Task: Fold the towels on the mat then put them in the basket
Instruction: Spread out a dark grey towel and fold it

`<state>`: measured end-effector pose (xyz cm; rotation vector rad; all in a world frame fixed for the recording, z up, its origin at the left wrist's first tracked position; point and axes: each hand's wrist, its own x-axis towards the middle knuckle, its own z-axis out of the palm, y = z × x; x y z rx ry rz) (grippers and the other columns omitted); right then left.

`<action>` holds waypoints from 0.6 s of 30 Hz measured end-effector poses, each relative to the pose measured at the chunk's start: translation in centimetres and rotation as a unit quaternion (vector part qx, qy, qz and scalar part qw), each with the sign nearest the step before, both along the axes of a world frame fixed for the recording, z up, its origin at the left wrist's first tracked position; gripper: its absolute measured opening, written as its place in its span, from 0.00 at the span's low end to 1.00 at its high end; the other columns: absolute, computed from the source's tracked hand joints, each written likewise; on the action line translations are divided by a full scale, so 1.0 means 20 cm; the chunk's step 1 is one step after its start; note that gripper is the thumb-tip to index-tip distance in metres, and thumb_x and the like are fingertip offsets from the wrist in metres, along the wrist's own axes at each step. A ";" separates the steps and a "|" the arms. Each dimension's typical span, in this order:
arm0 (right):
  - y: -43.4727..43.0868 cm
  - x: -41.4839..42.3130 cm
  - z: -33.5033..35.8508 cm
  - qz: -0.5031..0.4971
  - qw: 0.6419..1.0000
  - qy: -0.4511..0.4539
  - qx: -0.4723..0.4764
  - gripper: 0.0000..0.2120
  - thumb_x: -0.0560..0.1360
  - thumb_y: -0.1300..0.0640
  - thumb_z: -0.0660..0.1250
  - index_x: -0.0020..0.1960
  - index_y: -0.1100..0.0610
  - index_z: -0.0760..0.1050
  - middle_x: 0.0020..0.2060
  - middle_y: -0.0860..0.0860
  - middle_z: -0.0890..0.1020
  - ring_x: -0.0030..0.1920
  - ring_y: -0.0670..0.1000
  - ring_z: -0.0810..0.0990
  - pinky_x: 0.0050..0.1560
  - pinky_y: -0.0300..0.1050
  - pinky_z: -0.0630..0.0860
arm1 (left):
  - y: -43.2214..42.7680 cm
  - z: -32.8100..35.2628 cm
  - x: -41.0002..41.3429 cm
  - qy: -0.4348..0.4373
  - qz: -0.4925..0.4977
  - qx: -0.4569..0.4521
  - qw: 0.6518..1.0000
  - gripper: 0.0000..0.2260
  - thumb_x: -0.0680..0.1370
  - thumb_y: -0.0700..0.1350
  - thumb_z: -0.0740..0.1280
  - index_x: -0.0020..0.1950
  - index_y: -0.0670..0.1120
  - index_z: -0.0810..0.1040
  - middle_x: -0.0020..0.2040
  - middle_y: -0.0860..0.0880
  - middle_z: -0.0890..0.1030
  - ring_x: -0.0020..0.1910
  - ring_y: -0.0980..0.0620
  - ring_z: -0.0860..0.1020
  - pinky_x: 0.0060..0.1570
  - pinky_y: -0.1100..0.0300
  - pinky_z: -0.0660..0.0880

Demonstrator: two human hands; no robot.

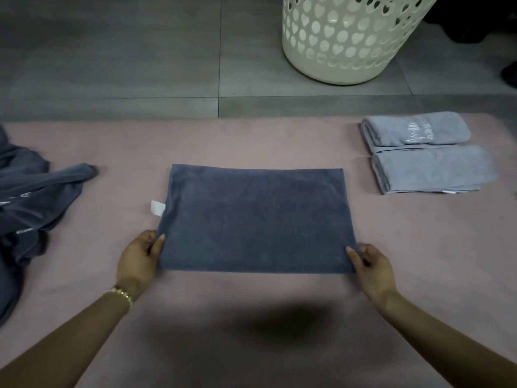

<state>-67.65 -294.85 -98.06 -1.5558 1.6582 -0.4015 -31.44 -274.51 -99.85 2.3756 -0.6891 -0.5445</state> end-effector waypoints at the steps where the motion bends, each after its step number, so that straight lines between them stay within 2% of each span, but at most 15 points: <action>1: 0.02 0.01 -0.01 0.002 0.997 0.055 -0.049 0.08 0.75 0.55 0.68 0.44 0.58 0.72 0.39 0.57 0.78 0.44 0.61 0.78 0.44 0.49 0.75 | 0.00 0.01 -0.03 -0.030 0.017 0.020 0.999 0.06 0.79 0.44 0.64 0.45 0.44 0.73 0.42 0.39 0.80 0.42 0.39 0.77 0.39 0.53 0.67; 2: 0.03 0.05 -0.02 0.014 0.988 0.109 -0.109 0.11 0.74 0.54 0.69 0.50 0.59 0.73 0.44 0.59 0.78 0.48 0.62 0.76 0.49 0.54 0.75 | 0.00 0.01 -0.06 -0.080 0.035 0.030 0.996 0.07 0.79 0.44 0.65 0.50 0.41 0.73 0.46 0.37 0.79 0.45 0.37 0.77 0.41 0.51 0.68; 3: 0.05 0.09 -0.03 0.055 0.976 0.134 -0.162 0.15 0.75 0.53 0.68 0.56 0.61 0.73 0.51 0.60 0.77 0.53 0.63 0.75 0.54 0.57 0.73 | -0.01 0.00 -0.10 -0.131 0.036 0.038 0.990 0.12 0.78 0.46 0.65 0.56 0.39 0.72 0.51 0.35 0.77 0.50 0.35 0.75 0.46 0.47 0.69; 5: 0.08 0.26 -0.05 0.183 0.947 0.136 -0.228 0.20 0.77 0.50 0.62 0.66 0.59 0.71 0.63 0.59 0.73 0.64 0.61 0.71 0.65 0.56 0.68 | -0.07 -0.01 -0.20 -0.187 -0.049 0.032 0.981 0.23 0.77 0.51 0.60 0.66 0.39 0.69 0.61 0.35 0.73 0.60 0.35 0.71 0.59 0.43 0.66; 7: 0.13 0.47 -0.07 0.296 0.916 0.141 -0.234 0.24 0.79 0.46 0.52 0.72 0.54 0.66 0.72 0.55 0.67 0.72 0.57 0.64 0.72 0.51 0.55 | -0.16 -0.04 -0.30 -0.191 -0.190 0.053 0.961 0.25 0.78 0.56 0.53 0.73 0.46 0.65 0.71 0.42 0.68 0.70 0.41 0.64 0.68 0.44 0.55; 9: 0.17 0.62 -0.09 0.375 0.891 0.154 -0.206 0.29 0.79 0.39 0.42 0.76 0.50 0.58 0.76 0.51 0.58 0.76 0.54 0.53 0.73 0.48 0.41 | -0.22 -0.09 -0.36 -0.190 -0.267 0.095 0.940 0.28 0.78 0.61 0.44 0.76 0.54 0.57 0.77 0.50 0.58 0.76 0.49 0.51 0.72 0.47 0.42; 11: 0.15 0.64 -0.15 0.412 0.875 0.180 -0.177 0.34 0.74 0.35 0.30 0.77 0.46 0.46 0.77 0.46 0.46 0.77 0.50 0.43 0.72 0.46 0.32 | -0.23 -0.13 -0.34 -0.179 -0.245 0.123 0.945 0.29 0.75 0.64 0.38 0.76 0.58 0.46 0.77 0.56 0.47 0.76 0.54 0.42 0.71 0.51 0.32; 12: 0.12 0.61 -0.17 0.413 0.870 0.200 -0.179 0.35 0.73 0.34 0.27 0.76 0.45 0.43 0.76 0.45 0.44 0.77 0.50 0.43 0.72 0.46 0.31 | -0.23 -0.14 -0.31 -0.176 -0.219 0.134 0.950 0.30 0.74 0.65 0.37 0.75 0.58 0.42 0.77 0.57 0.44 0.76 0.54 0.40 0.70 0.52 0.31; 13: 0.08 0.56 -0.19 0.407 0.864 0.223 -0.196 0.34 0.74 0.35 0.28 0.76 0.46 0.45 0.76 0.46 0.47 0.77 0.51 0.47 0.73 0.47 0.34 | -0.21 -0.15 -0.26 -0.180 -0.193 0.141 0.954 0.31 0.72 0.65 0.36 0.75 0.57 0.40 0.77 0.57 0.43 0.76 0.53 0.41 0.71 0.52 0.31; 15: 0.00 0.45 -0.20 0.364 0.875 0.246 -0.204 0.33 0.77 0.35 0.33 0.77 0.48 0.51 0.76 0.48 0.55 0.76 0.51 0.53 0.73 0.47 0.39 | -0.17 -0.15 -0.16 -0.177 -0.144 0.160 0.960 0.34 0.71 0.67 0.36 0.75 0.55 0.39 0.78 0.55 0.44 0.77 0.50 0.43 0.72 0.52 0.35; 18: -0.12 0.28 -0.20 0.315 0.896 0.265 -0.166 0.35 0.72 0.30 0.31 0.75 0.44 0.39 0.76 0.43 0.44 0.75 0.44 0.40 0.74 0.44 0.33 | -0.15 -0.13 -0.08 -0.137 -0.076 0.166 0.974 0.33 0.76 0.67 0.45 0.77 0.54 0.44 0.79 0.50 0.48 0.77 0.45 0.46 0.74 0.50 0.42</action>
